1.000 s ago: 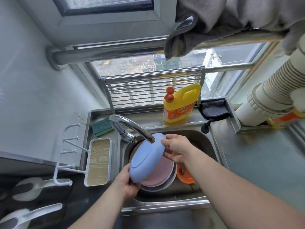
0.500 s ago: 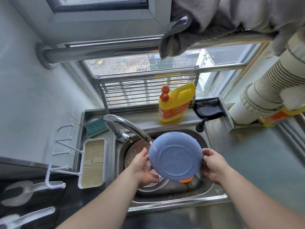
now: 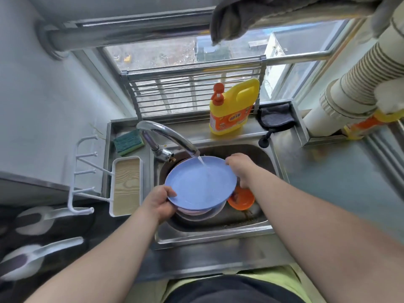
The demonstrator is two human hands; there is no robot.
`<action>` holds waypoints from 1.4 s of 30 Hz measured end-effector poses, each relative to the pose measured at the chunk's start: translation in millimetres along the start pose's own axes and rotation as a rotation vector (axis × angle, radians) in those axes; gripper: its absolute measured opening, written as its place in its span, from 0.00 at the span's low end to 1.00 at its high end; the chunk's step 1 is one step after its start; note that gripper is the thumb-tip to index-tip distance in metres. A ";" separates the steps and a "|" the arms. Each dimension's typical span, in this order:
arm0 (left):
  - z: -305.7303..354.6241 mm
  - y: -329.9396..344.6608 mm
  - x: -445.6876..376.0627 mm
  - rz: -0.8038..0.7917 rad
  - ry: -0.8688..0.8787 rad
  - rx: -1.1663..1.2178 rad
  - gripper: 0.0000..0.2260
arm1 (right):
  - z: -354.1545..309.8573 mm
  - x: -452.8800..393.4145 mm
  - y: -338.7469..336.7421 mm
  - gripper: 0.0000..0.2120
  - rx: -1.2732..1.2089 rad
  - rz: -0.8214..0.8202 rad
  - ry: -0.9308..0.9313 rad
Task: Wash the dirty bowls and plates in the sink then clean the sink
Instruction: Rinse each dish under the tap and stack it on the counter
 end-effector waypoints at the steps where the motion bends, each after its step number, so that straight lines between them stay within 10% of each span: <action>1: 1.9 -3.4 -3.0 0.015 0.040 0.004 0.34 | 2.5 6.3 5.0 0.06 0.074 -0.039 0.030; 9: -16.1 5.9 -8.4 -0.049 0.127 0.055 0.21 | 32.5 8.9 3.4 0.08 0.026 0.039 -0.087; 16: -30.4 38.7 -6.7 -0.220 -0.148 0.054 0.20 | 36.4 21.6 -30.0 0.12 0.007 0.158 -0.166; 22: -67.9 60.8 -12.6 -0.159 -0.260 -0.041 0.20 | 20.9 32.6 -66.4 0.16 0.101 0.239 -0.229; 28: -93.2 50.1 -28.8 0.073 -0.365 -0.184 0.14 | 23.6 41.8 -78.3 0.06 0.028 0.190 0.170; 42: -115.7 38.9 -13.1 0.201 -0.208 0.085 0.11 | 15.2 32.1 -69.9 0.08 0.208 -0.035 -0.083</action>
Point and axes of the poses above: each hand's wrist, its own x-axis away from the middle knuckle, its own y-axis out of the palm, z = x × y, the point moved 5 cm from there along -x, towards the middle knuckle, and after that the axes turned 10 degrees about -y, right-handed, at the moved point
